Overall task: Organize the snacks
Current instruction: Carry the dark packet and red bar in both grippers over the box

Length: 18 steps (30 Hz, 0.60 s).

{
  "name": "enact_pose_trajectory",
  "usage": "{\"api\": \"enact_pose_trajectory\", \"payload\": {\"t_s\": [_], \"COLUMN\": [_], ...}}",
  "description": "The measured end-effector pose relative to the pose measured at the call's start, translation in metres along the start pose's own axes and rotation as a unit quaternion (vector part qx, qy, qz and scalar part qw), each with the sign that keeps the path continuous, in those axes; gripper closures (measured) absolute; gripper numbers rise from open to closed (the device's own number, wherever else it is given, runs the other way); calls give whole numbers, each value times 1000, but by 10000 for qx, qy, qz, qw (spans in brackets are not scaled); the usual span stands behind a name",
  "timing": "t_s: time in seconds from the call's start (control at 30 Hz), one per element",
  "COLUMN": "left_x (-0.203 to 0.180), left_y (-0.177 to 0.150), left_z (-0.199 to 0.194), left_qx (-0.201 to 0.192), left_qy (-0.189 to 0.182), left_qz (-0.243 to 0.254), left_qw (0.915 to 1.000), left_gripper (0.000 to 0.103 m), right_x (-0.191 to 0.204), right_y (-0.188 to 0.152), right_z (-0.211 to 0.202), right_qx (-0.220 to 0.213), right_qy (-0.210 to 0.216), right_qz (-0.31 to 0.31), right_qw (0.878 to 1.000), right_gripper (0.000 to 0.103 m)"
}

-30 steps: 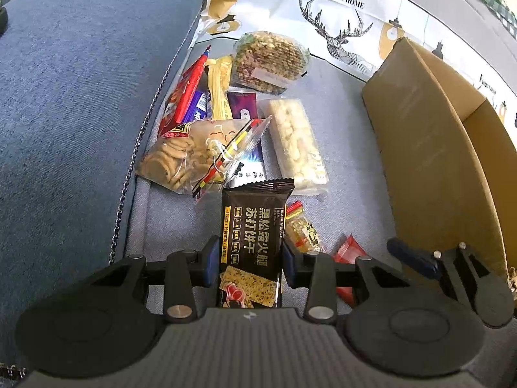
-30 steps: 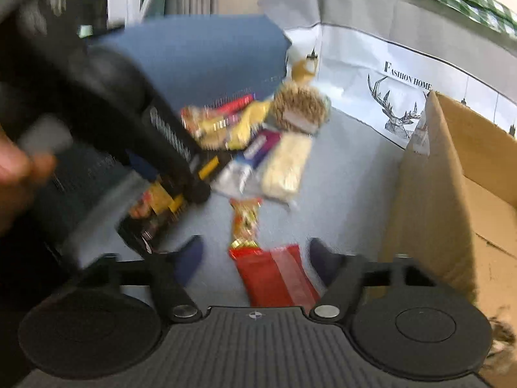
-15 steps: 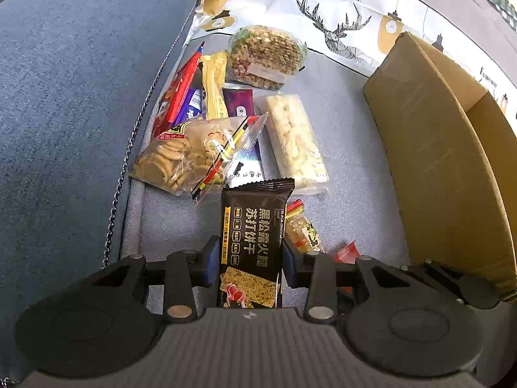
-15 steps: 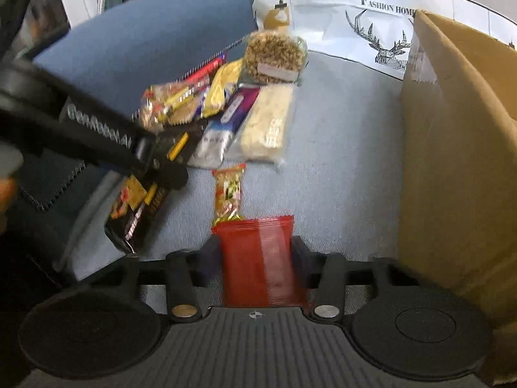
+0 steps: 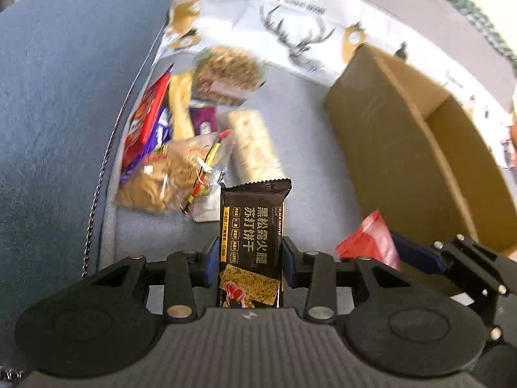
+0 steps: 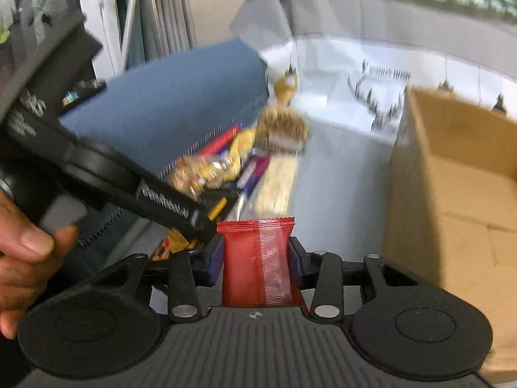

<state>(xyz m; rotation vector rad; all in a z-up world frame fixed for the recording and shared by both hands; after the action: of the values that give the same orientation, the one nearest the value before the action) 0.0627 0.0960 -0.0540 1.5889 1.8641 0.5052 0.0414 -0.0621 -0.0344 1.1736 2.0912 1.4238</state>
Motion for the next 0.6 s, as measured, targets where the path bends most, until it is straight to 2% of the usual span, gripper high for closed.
{"api": "enact_pose_trajectory", "payload": {"t_s": [0.37, 0.6], "left_x": [-39, -63], "left_y": [17, 30], "left_z": [-41, -55], "left_qx": [-667, -1026], "left_qy": [-353, -483], "left_qz": [236, 236], "left_qw": [9969, 9933], "left_gripper": [60, 60], "right_x": [-27, -85], "right_y": [47, 80], "right_z": [-66, -95], "right_qx": [-1049, -1438], "right_qy": [-146, -416], "right_qz": [283, 341], "right_qw": [9940, 9881], "right_gripper": [60, 60]}}
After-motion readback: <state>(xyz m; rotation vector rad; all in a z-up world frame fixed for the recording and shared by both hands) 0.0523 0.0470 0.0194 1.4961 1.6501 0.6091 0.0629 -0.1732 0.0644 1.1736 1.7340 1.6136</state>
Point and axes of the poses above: each gripper's, at about its wrist camera, not at the fingertips, and z roughly the way its jaws point, x to its left, y to its top, the point moved 3 cm from there along z, roughly the way its jaws point, and after that the axes turned 9 degrees about -x, right-handed, at the moved point
